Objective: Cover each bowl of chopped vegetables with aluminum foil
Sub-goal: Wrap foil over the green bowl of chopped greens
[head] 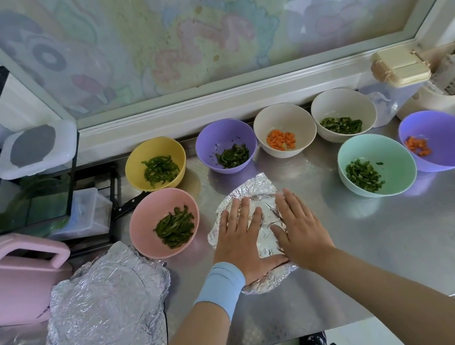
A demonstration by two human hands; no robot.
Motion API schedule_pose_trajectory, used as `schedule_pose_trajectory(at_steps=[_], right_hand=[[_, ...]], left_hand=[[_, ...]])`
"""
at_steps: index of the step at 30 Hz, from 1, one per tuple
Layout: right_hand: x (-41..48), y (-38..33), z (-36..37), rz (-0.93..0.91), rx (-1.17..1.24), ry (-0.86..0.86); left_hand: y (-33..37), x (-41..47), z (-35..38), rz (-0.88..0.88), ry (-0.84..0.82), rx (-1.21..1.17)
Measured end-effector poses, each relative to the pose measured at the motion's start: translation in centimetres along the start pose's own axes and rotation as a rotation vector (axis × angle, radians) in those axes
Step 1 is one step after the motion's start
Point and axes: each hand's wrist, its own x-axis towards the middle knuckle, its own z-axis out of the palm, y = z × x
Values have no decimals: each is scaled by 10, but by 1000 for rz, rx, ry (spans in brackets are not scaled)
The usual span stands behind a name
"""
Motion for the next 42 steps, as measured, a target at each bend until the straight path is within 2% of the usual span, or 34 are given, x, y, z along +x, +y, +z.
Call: schedule_pose_trajectory(at_steps=[8,13,18,20,23,26,30,37,42], right_hand=[[3,9,4,-27,199,-32],[13,15,1,-88,135,-47],[26,19,-9,-195,-30,-98],[28,19,-12,-223,-66,-109],[30,19,-11,-252,-101,-105],[32,21,-12,-273,-125,-89],[33,22,-12,-283,-166,-85],[30,10,-16,-220,-297,-52],[22,-9,-2,31,-63,-2]], left_hand=[[-10,-10,9,-35,74,-125],[-6,-14,7,-70,61,-164],[-3,-23,-3,-132,59,-184],[-6,-15,-10,-117,167,-99],[-9,18,-14,24,263,-62],[-13,49,-9,100,175,-30],[-15,54,-5,21,175,-103],[-10,46,-5,-81,217,-100],[-9,39,0,-189,217,-177]])
